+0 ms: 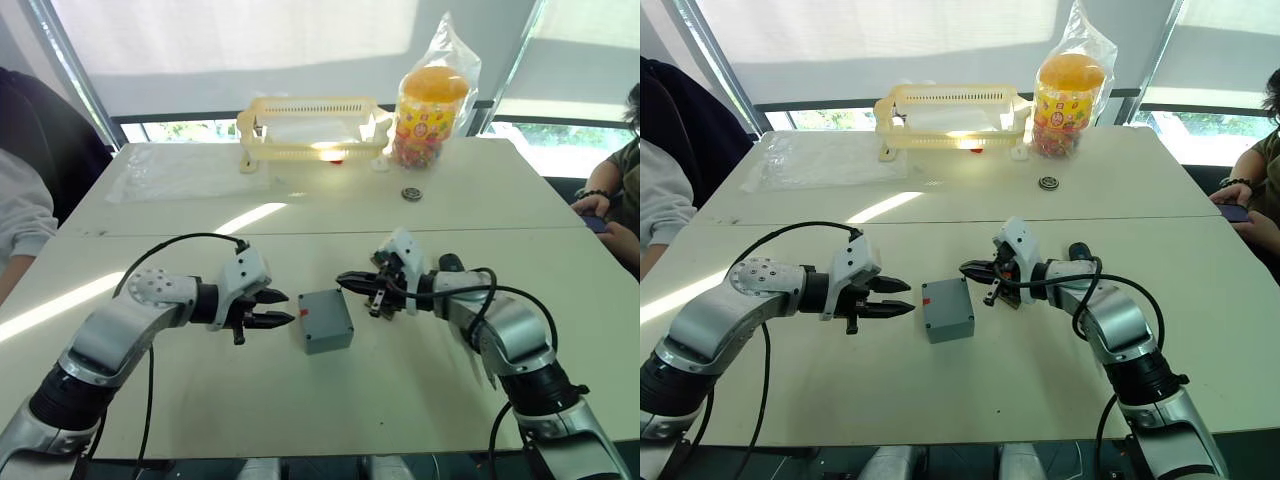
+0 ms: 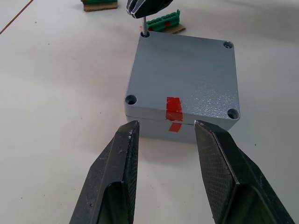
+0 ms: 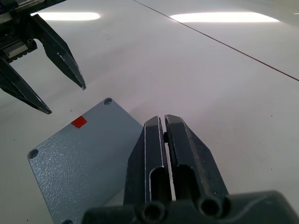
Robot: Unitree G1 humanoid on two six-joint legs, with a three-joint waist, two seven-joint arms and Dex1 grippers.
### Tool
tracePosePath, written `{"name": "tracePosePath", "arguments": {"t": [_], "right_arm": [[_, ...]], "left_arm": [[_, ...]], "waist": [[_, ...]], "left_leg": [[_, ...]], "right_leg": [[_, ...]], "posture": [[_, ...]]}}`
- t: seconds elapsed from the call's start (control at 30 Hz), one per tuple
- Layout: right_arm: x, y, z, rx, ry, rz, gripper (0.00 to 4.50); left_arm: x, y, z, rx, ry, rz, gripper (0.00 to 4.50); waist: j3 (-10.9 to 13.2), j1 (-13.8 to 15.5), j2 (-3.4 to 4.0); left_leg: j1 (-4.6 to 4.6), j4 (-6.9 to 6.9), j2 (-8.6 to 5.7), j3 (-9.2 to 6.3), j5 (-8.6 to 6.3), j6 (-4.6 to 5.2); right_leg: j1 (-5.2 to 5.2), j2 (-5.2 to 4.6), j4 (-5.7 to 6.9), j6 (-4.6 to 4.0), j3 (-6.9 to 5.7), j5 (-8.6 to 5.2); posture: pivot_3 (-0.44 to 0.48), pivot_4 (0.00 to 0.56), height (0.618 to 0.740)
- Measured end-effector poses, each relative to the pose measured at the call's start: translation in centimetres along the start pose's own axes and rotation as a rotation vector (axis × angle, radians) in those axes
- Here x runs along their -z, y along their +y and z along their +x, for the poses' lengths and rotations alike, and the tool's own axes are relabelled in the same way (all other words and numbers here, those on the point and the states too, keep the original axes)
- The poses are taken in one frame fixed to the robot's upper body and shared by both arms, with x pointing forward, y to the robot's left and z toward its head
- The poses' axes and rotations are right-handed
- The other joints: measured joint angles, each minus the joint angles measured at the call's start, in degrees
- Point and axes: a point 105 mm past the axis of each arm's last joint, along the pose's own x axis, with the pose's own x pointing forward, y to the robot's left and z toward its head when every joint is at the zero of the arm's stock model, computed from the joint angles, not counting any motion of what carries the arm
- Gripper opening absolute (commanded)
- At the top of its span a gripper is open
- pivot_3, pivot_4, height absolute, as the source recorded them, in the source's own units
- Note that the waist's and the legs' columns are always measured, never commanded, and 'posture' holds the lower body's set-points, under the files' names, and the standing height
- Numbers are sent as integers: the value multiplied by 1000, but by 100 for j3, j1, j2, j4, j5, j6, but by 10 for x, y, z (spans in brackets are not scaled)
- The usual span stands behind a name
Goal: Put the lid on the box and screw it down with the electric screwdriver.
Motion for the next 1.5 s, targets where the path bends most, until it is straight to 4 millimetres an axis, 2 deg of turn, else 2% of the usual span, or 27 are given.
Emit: {"name": "tracePosePath", "arguments": {"t": [0.53,0.73,0.83,0.97,1.17,1.33,1.4,1.5], "right_arm": [[0,5,6,-15,-10,8,24],[5,3,7,-6,13,10,24],[5,3,7,-8,12,4,936],[5,3,7,-8,10,5,2979],[-12,-7,-8,26,-75,67,2979],[-23,-7,-22,17,-110,112,2979],[-18,-6,-29,27,-81,105,2979],[4,-1,-42,41,5,121,2979]], "left_arm": [[0,0,0,0,0,0,1873],[0,0,0,-1,0,0,1873],[0,0,0,-1,0,0,1873],[0,0,0,-1,0,0,1873],[4,0,-2,-2,14,-6,1873],[4,3,-6,-9,16,-11,1873],[5,4,-8,-16,16,-14,1873],[10,5,-12,-28,35,-23,1873]], "waist": [[0,-2,0],[0,-2,0],[0,-2,0],[0,-1,0],[0,2,0],[0,3,0],[0,20,0],[0,16,0]], "left_leg": [[0,0,0,0,0,0],[0,0,0,0,0,0],[0,0,0,0,0,0],[0,0,0,0,0,0],[0,-1,0,-1,0,0],[0,-1,0,0,0,0],[-1,-1,0,0,0,0],[-1,-1,0,2,0,0]], "right_leg": [[0,0,0,0,0,0],[0,0,0,0,0,0],[0,0,0,0,0,0],[0,0,0,0,0,0],[0,0,0,0,0,0],[-1,0,0,0,0,0],[0,0,-3,0,-1,0],[0,-2,-4,-1,1,-1]], "posture": [[0,150,740],[0,150,740],[0,150,740],[0,150,740],[0,150,740],[0,150,740],[0,150,740],[0,150,740]]}}
